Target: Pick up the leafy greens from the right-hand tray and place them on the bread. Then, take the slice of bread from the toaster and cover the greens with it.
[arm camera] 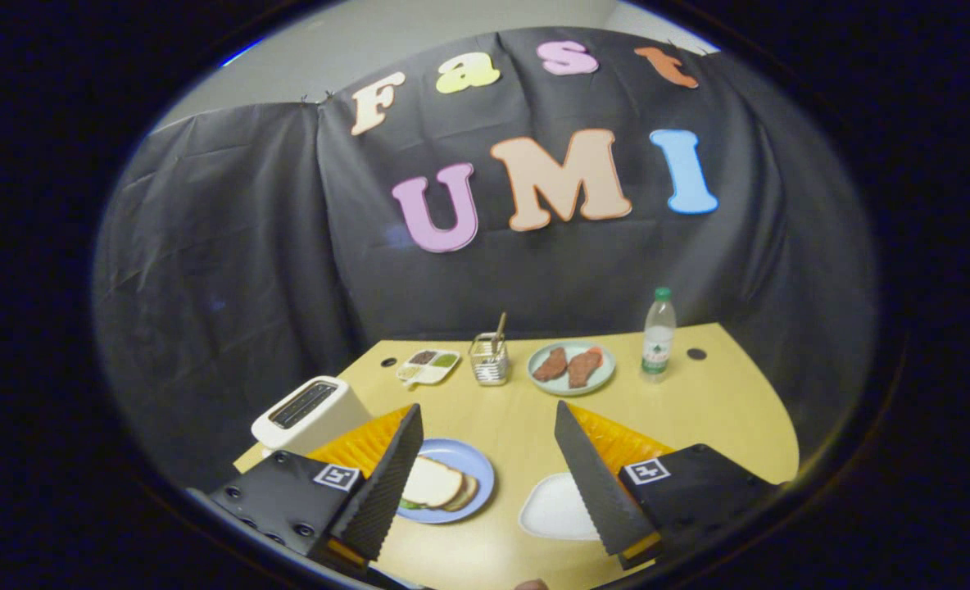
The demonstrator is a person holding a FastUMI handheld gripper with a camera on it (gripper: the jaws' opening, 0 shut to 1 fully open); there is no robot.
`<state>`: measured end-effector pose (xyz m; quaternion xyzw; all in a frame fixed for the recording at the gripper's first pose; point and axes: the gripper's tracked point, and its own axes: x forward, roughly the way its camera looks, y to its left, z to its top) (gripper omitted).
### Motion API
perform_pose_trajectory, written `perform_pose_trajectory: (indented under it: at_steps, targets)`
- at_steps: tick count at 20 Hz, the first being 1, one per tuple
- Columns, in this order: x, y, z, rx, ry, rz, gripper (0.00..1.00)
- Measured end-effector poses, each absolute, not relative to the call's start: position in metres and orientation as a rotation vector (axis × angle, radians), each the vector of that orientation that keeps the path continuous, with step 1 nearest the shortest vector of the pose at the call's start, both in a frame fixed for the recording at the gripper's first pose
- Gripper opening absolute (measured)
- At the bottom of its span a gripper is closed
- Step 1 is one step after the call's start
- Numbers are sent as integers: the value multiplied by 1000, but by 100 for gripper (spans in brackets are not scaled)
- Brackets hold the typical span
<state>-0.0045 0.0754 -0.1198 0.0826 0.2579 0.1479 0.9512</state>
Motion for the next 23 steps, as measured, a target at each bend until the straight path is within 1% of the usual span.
perform_pose_trajectory:
  at_steps: [4,11,15,23]
  targets:
    - [-8,39,-82,80,416,224,100]
    - [-26,-7,-36,22,309,120,100]
    - [-34,-29,-27,10,278,50,100]
    - [-44,-51,-8,12,216,-25,100]
